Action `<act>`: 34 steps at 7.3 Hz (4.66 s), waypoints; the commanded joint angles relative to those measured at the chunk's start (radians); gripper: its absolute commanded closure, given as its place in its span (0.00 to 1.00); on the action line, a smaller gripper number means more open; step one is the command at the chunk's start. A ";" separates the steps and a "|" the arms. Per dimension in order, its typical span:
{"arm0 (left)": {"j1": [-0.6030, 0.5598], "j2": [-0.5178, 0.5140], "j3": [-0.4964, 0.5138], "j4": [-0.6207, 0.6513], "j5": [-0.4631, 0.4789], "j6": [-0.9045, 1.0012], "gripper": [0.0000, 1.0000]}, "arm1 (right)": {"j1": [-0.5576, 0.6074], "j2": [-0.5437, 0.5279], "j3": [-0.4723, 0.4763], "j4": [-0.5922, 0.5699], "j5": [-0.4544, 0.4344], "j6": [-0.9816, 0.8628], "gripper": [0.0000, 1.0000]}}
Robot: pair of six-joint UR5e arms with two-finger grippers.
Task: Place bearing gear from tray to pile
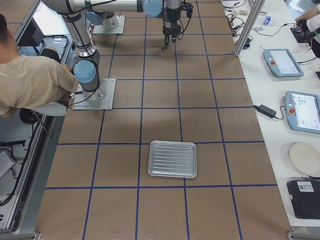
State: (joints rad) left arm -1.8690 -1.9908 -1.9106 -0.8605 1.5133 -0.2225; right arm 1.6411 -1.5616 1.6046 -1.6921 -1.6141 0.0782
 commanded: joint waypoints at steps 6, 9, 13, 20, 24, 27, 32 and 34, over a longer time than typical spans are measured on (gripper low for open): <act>-0.007 -0.002 -0.021 -0.002 -0.007 -0.055 0.92 | 0.000 0.000 0.001 0.003 0.005 0.003 0.00; 0.010 0.003 -0.004 0.001 -0.007 -0.046 1.00 | 0.000 -0.002 0.003 0.003 0.006 0.005 0.00; 0.264 0.053 0.319 -0.443 0.016 0.220 1.00 | 0.002 -0.002 0.003 0.003 0.003 0.006 0.00; 0.850 0.021 0.308 -0.504 0.217 0.814 1.00 | 0.003 0.000 0.003 0.002 -0.003 0.006 0.00; 0.889 0.021 0.078 -0.206 0.199 0.914 1.00 | 0.003 -0.002 0.003 0.003 -0.003 0.006 0.00; 0.890 0.020 0.047 -0.196 0.197 0.919 1.00 | 0.003 0.000 0.005 0.002 -0.003 0.003 0.00; 0.890 0.021 0.038 -0.166 0.200 0.920 1.00 | 0.003 -0.002 0.005 0.003 -0.004 0.008 0.00; 0.890 0.017 0.030 -0.158 0.199 0.920 0.78 | 0.003 -0.002 0.005 0.003 -0.003 0.008 0.00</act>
State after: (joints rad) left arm -0.9787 -1.9729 -1.8766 -1.0247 1.7132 0.6972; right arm 1.6445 -1.5631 1.6091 -1.6887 -1.6180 0.0858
